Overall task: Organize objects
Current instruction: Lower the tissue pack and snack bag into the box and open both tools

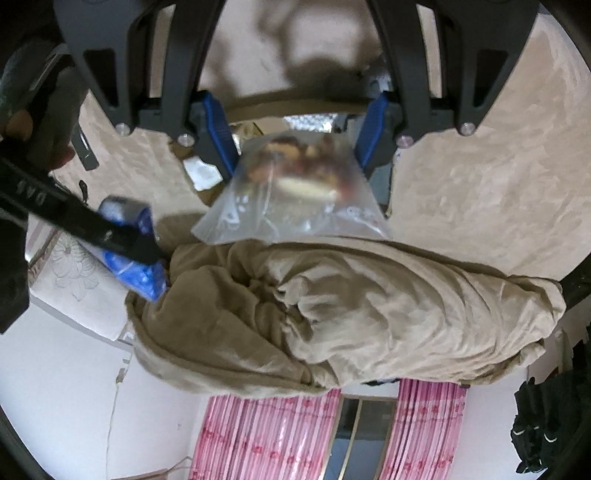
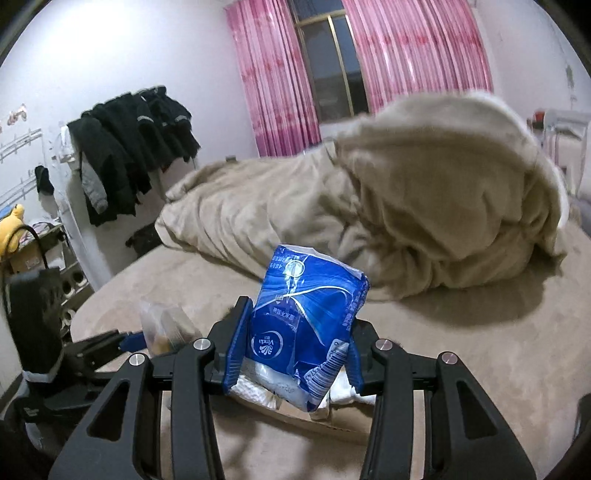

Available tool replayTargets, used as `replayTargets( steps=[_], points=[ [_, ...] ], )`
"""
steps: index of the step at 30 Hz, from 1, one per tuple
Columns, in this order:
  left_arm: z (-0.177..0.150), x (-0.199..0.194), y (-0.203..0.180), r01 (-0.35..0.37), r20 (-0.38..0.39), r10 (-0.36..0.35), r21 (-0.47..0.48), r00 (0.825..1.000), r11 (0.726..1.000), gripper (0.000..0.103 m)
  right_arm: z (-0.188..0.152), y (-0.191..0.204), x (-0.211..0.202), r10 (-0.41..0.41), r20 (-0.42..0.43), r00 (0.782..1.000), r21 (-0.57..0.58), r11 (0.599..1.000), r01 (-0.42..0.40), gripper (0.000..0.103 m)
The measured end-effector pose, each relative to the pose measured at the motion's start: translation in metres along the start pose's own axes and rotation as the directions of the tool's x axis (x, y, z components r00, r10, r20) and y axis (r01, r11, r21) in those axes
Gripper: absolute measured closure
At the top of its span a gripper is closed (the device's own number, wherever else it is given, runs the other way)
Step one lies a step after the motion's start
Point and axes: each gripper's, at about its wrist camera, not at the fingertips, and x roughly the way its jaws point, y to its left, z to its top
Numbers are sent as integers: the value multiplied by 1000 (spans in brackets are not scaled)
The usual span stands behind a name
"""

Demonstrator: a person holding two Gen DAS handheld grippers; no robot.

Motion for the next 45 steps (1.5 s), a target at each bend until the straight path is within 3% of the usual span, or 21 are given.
replayTargets(
  steps=[11,15,17,19,21,33,40,45],
  points=[
    [-12,67,18,22,-120,-25,-26,992,999,39,-36,-20,74,100,-123,987,107,990,-87,54],
    [-14,69,23,-12,-130,7,-34,992,999,34,-48,-23,88,95,-153,984,119,990,-77,53],
    [-13,65,25,-30,-125,25,-38,992,999,21,-51,-25,91,83,-155,984,121,990,-65,48],
    [-14,58,27,-30,-112,25,-45,993,999,12,-52,-26,91,72,-147,987,121,991,-54,36],
    [-13,51,29,-32,-93,27,-49,995,998,10,-52,-28,89,65,-135,989,126,991,-48,19],
    [-8,-24,37,-66,-16,65,-76,998,995,10,-31,-11,33,53,-26,998,100,994,-50,18],
    [-20,-75,30,-87,23,88,-39,996,995,10,-14,20,-8,46,22,999,52,998,-47,18],
    [-38,-87,39,-102,6,102,-41,995,994,10,-12,39,-30,65,55,996,39,997,-67,18]
  ],
)
